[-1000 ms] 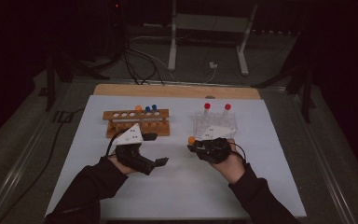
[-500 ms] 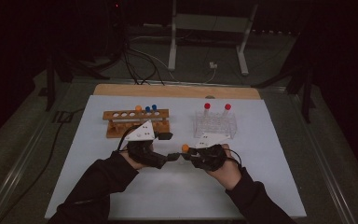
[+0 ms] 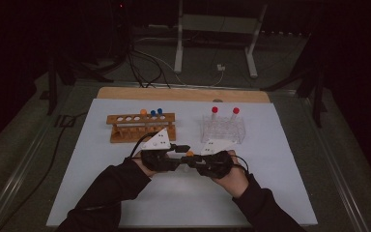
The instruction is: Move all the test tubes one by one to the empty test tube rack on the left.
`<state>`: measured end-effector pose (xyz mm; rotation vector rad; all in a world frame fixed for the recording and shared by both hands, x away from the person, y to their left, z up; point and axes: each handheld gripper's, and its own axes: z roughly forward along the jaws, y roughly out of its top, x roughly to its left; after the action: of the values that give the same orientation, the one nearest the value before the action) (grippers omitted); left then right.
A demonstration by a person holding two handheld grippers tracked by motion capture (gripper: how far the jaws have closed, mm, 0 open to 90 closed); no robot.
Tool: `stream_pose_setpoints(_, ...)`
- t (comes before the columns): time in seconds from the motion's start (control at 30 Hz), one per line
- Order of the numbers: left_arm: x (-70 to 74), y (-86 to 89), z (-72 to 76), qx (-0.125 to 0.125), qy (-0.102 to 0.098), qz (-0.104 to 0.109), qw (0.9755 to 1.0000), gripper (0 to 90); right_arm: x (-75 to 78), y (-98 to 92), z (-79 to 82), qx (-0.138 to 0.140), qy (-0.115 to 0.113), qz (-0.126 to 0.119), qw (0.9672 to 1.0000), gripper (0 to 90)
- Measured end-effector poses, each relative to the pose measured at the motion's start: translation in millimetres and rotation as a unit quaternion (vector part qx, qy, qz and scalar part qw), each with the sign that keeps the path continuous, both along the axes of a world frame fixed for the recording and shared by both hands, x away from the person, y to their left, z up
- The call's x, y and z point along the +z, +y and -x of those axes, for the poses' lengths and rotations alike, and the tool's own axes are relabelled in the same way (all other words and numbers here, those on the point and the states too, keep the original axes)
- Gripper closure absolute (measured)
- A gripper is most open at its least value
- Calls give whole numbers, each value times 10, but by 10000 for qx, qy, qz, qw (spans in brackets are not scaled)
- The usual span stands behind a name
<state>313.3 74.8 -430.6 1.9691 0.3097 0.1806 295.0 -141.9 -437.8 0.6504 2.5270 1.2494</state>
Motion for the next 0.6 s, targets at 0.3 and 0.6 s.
stream_pose_setpoints(0.3, -1, -9, -13, -61, -78, -7, 10000, 714, 6, -6, 0, 1, 19, -33, 10000, 750)
stream_pose_setpoints(0.6, 103, 110, -43, 100, -119, 3, 9999, 717, 60, -64, 7, -69, -115, -194, 9997, 563)
